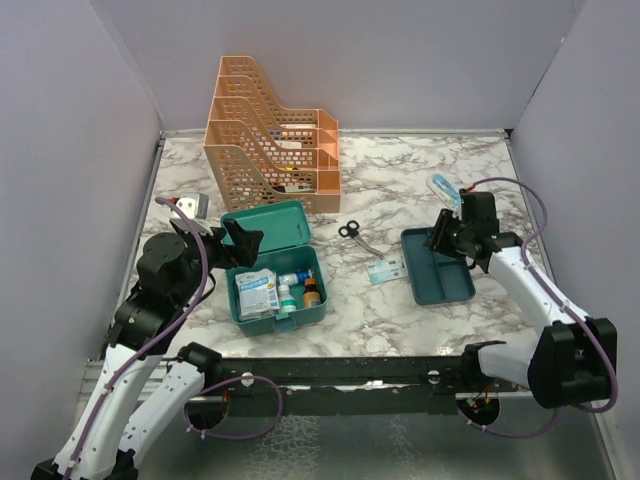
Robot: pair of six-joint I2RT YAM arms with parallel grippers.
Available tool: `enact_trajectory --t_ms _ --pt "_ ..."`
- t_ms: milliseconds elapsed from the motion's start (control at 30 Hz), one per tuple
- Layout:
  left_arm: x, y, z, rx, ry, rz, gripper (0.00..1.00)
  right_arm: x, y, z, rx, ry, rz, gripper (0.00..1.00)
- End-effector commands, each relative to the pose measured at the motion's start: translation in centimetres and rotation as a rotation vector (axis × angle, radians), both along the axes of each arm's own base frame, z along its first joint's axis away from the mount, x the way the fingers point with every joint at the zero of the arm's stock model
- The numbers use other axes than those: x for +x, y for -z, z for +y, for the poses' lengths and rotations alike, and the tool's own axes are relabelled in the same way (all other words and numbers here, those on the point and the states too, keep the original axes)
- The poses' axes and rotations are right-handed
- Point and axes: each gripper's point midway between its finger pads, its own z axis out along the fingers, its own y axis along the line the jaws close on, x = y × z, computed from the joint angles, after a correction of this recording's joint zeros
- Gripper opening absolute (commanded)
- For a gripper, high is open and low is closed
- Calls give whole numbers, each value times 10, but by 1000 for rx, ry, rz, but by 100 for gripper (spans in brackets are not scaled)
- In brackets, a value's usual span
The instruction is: Organize the medicine kit
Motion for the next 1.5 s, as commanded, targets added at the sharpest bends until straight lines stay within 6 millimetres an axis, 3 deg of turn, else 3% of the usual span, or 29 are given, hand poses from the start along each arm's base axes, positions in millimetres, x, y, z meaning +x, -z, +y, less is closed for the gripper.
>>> enact_trajectory --t_ms 0,200,367,533,700,900,1133,1300,1467 --pt "4 -30 1 -40 -14 -90 91 -20 -10 43 79 -98 -23 38" --pt "3 -31 2 -52 -20 -105 90 -28 -9 85 104 -154 -34 38" --pt "1 -28 3 -68 -27 -108 91 -20 -8 124 96 -216 -50 39" --pt "-3 -37 -14 -141 56 -117 91 -2 13 154 56 -234 -28 39" --pt "-3 -37 -18 -160 67 -110 91 -5 46 172 -18 -252 57 39" --pt "-5 -32 -15 -146 60 -114 91 -30 81 173 -71 -270 155 39" --pt "-4 -26 -15 -135 62 -103 91 -81 110 160 -102 -343 294 39" --pt "-3 -25 -14 -125 57 -101 91 -102 103 150 -102 -370 314 39" --pt "-2 -24 -15 -120 61 -96 91 -88 66 151 -83 -332 213 39"
